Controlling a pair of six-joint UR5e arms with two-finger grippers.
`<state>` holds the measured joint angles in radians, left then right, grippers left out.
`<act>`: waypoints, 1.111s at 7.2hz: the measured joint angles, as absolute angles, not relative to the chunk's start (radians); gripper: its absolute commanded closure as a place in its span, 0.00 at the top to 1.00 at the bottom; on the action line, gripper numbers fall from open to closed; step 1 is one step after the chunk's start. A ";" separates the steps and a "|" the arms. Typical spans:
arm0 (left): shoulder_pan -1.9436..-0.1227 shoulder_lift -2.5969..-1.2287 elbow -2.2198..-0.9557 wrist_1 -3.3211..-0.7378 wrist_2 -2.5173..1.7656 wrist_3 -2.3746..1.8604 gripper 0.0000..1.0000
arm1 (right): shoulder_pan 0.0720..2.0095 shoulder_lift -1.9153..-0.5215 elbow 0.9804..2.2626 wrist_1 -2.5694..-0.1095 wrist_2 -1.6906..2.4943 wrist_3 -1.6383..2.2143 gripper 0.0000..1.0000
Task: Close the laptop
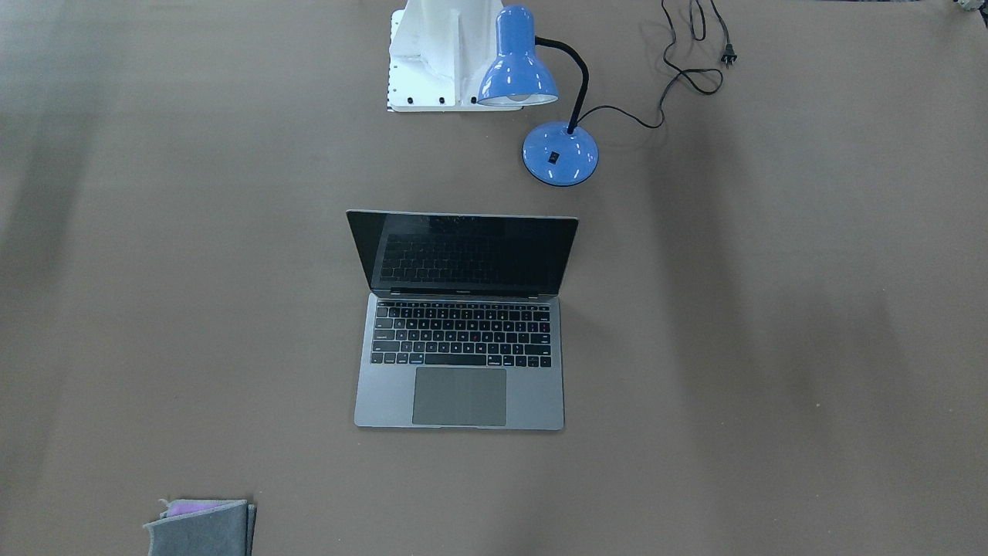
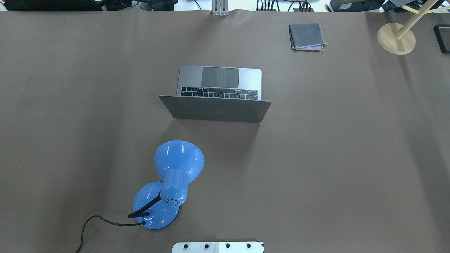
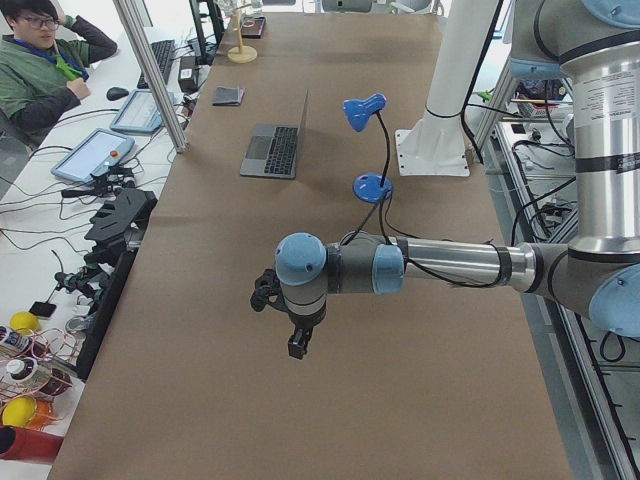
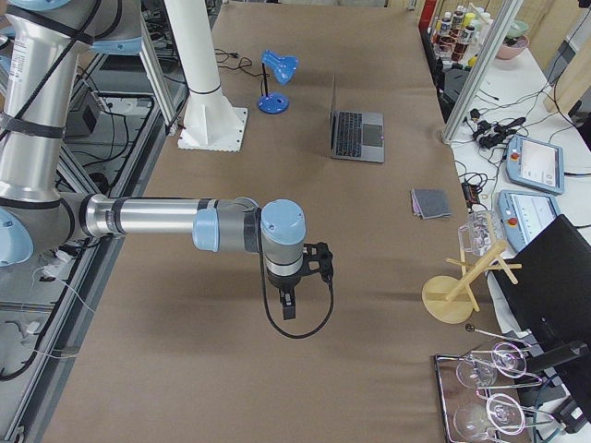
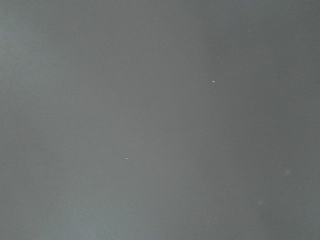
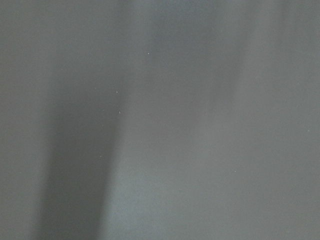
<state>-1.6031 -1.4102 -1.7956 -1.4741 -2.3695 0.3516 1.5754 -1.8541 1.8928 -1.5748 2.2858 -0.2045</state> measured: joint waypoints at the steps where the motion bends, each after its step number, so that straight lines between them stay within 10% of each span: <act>1: -1.603 -1.416 -1.796 -1.475 -2.370 0.351 0.98 | 1.575 -1.852 1.894 -1.544 2.286 -0.201 1.00; 8: -1.601 -1.529 -1.720 -1.817 -2.371 0.297 0.98 | 1.574 -1.772 1.891 -1.439 2.295 -0.177 1.00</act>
